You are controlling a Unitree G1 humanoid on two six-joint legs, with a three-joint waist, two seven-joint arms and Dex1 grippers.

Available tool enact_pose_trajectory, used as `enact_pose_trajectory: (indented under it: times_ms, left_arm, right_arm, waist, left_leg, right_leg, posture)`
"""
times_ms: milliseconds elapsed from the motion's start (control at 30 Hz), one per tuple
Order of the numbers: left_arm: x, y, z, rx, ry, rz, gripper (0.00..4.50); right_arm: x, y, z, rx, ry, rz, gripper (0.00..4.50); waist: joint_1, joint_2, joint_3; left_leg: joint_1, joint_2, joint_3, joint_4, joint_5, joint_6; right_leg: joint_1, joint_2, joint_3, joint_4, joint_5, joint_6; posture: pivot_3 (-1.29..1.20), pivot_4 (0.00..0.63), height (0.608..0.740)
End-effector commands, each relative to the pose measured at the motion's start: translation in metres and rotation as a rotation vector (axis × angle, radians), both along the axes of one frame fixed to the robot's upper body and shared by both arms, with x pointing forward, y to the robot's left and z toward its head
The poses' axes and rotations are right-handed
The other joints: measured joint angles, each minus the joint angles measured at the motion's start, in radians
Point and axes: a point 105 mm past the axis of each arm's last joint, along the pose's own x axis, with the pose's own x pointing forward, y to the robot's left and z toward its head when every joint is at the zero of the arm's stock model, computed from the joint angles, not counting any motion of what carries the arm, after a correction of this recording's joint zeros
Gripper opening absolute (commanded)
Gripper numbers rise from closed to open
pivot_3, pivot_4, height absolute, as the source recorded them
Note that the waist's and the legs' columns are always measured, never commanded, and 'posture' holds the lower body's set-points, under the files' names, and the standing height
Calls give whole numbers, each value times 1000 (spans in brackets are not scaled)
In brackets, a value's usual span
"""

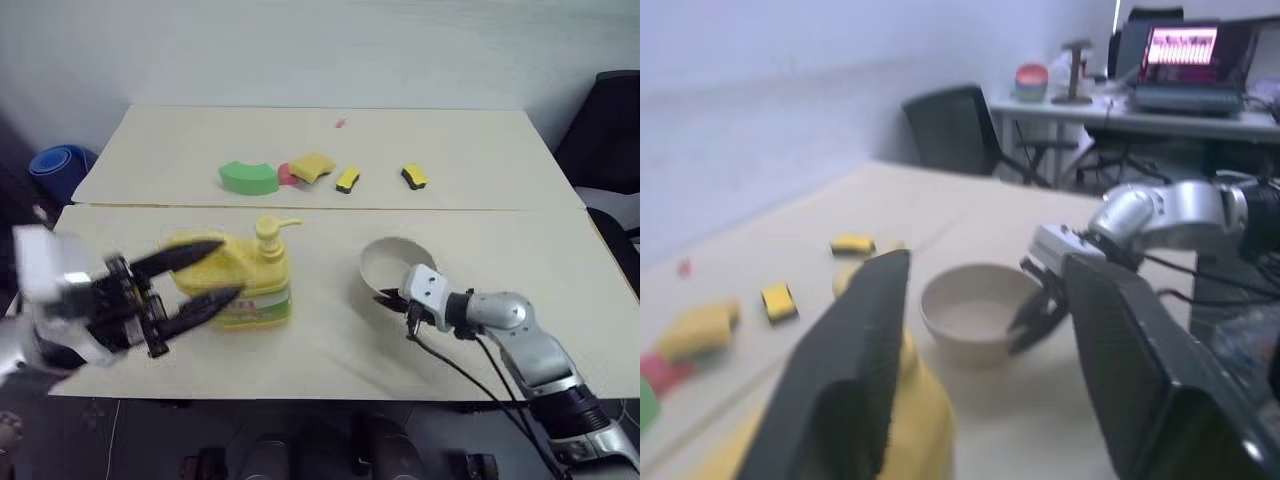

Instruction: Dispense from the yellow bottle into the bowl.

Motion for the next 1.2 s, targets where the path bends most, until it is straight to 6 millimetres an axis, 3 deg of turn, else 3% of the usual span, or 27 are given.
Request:
enact_pose_trajectory:
  times_ms: [33, 167, 300, 433, 700, 1033, 1200]
  left_arm:
    - [24, 0, 17, 10, -91, 70, 1275]
    - [49, -10, 9, 51, -94, 66, 19]
    - [56, -20, -5, 71, -33, 6, 19]
    - [67, -20, -4, 62, -34, 36, 19]
    - [69, -25, -11, 87, -17, 12, 19]
    - [69, -26, 6, 46, -76, -5, 19]
    - [53, -31, 11, 40, -68, -113, 19]
  right_arm:
    - [-13, 20, 40, 1, -52, 169, 0]
    - [-19, 39, 67, -9, -69, 270, 0]
    - [-22, 50, 85, -26, -69, 315, 0]
    - [-26, 57, 95, -39, -49, 355, 0]
    - [-41, 66, 109, -49, -22, 440, 0]
    - [-47, 59, 108, -68, 21, 448, 0]
    - [-50, 57, 111, -71, 16, 459, 0]
  waist:
    - [2, 0, 0]
    - [1, 0, 0]
    - [2, 0, 1]
    - [4, -1, 1]
    - [3, -1, 1]
    - [4, -2, 1]
    - [2, -2, 2]
  left_leg:
    - [0, 0, 0, 0, 0, 0]
    - [-1, 1, 0, 1, 1, -2]
    - [-6, 1, -1, 2, 1, -2]
    - [-18, 1, -3, 8, 1, -2]
    - [-18, 0, -2, 11, 1, -2]
    - [-18, 0, -3, 11, 1, -2]
    - [-18, 0, -3, 11, 1, -2]
  right_leg:
    - [0, 1, -1, 0, 0, 0]
    - [0, 5, -3, 4, 0, 0]
    - [-3, 3, -4, 2, 0, 1]
    - [-13, 2, -5, 4, 1, 2]
    - [-13, 2, -6, 8, 1, 2]
    - [-13, 1, -5, 8, 1, 2]
    - [-13, 1, -5, 8, 1, 2]
  posture:
    - [0, 150, 740]
    - [0, 150, 740]
    - [0, 150, 740]
    - [0, 150, 740]
    - [0, 150, 740]
    - [0, 150, 740]
    - [0, 150, 740]
